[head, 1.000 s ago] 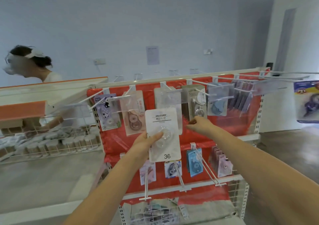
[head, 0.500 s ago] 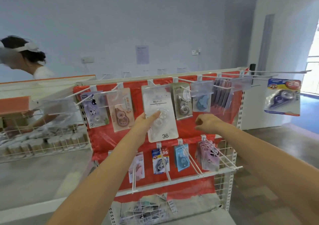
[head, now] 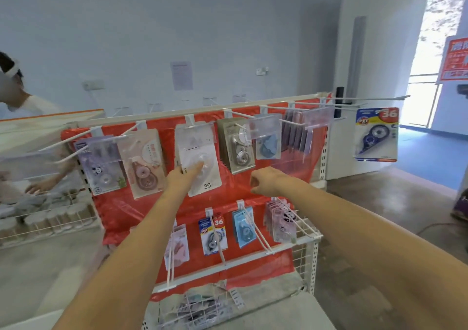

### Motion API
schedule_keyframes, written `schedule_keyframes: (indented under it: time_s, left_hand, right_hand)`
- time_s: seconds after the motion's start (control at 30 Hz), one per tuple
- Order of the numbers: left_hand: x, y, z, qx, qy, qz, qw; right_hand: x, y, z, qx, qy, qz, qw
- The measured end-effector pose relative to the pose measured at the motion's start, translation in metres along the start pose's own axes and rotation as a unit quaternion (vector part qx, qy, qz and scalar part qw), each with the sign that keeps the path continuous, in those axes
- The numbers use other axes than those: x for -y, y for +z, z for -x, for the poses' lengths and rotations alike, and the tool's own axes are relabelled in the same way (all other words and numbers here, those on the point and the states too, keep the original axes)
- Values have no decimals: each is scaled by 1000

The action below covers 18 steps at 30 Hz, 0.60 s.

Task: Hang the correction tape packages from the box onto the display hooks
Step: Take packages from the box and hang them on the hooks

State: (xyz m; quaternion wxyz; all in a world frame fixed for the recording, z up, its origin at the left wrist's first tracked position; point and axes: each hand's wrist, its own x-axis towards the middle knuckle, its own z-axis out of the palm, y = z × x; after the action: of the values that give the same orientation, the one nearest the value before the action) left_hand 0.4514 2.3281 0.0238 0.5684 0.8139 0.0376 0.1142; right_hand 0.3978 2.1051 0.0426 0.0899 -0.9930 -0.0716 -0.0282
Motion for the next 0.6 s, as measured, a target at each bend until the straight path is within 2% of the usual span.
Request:
schedule_keyframes:
  time_s: [0.13,0.23,0.37,0.6]
  left_hand:
    - [24,-2,9,34,30,-168,985]
    - [42,-16,18,83,13,-278,957]
    - [52,-45,29,107,29,-403,908]
    - [53,-97,73,93,79,-527,841]
  right_hand:
    - [0,2,4,23,-4,10,1000]
    - [2,0,8,29,-2,13,999]
    - [16,-4,20,19,-3,17,1000]
    - [67,3,59,2,-23,7,1000]
